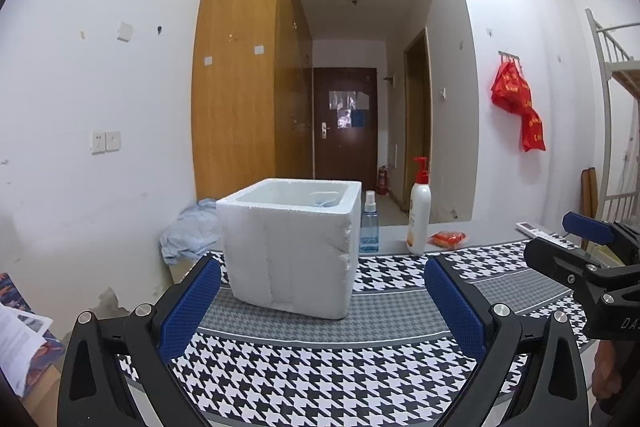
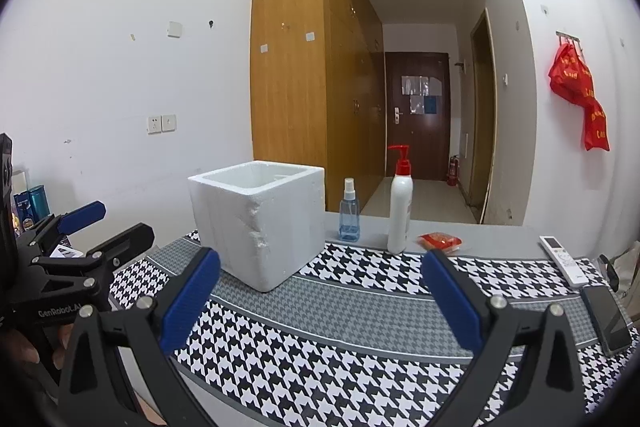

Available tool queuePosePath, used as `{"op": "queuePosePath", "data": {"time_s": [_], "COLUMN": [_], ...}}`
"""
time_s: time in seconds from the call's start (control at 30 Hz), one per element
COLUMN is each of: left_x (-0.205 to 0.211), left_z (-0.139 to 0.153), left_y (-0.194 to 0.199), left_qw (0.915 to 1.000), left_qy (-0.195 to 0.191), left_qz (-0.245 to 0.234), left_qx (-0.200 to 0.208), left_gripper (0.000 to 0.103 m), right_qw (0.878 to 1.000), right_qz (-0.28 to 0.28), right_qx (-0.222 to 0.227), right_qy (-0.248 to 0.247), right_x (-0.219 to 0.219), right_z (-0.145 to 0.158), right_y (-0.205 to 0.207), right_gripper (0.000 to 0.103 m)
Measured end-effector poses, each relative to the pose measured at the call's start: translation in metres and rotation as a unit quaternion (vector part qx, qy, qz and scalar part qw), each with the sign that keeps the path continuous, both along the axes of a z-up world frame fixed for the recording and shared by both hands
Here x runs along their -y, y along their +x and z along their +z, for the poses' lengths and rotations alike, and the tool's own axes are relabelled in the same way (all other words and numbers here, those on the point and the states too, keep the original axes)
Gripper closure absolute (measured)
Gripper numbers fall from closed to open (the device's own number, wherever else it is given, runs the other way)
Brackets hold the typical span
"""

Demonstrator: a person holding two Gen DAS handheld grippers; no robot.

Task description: Organize soft objects

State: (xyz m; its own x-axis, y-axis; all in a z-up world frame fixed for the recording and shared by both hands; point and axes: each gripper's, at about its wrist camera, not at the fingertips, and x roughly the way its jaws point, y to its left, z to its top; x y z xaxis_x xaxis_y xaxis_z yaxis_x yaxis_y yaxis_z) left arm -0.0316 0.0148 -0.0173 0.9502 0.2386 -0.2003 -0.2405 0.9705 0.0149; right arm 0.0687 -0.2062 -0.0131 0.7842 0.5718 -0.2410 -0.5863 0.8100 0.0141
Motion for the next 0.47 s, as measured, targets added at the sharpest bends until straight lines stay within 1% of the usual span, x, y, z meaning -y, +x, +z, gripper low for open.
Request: {"op": "queuePosePath", "data": {"time_s": [0.13,0.47], "left_x": [-0.0010,-0.0050], "left_z": [0.0001,-0.0014], "left_y": [-0.0005,0.0014], "left_qw": [1.0000,1.0000], "left_qy": [0.001,-0.007], "left_qz": [0.000,0.001], "left_qx": [0.001,-0.002], "left_gripper": [0.001,0.001], "right_qw": [1.000,1.000], "right_qz": [0.000,0.005], "right_qx": [0.006,-0.003], "right_qy": [0.002,0.003], "right_x": [0.0013,0.0032], "right_z": [0.0032,0.0024], "right_y": [-0.0021,0.0019], "right_gripper": [0.001,0.001]}}
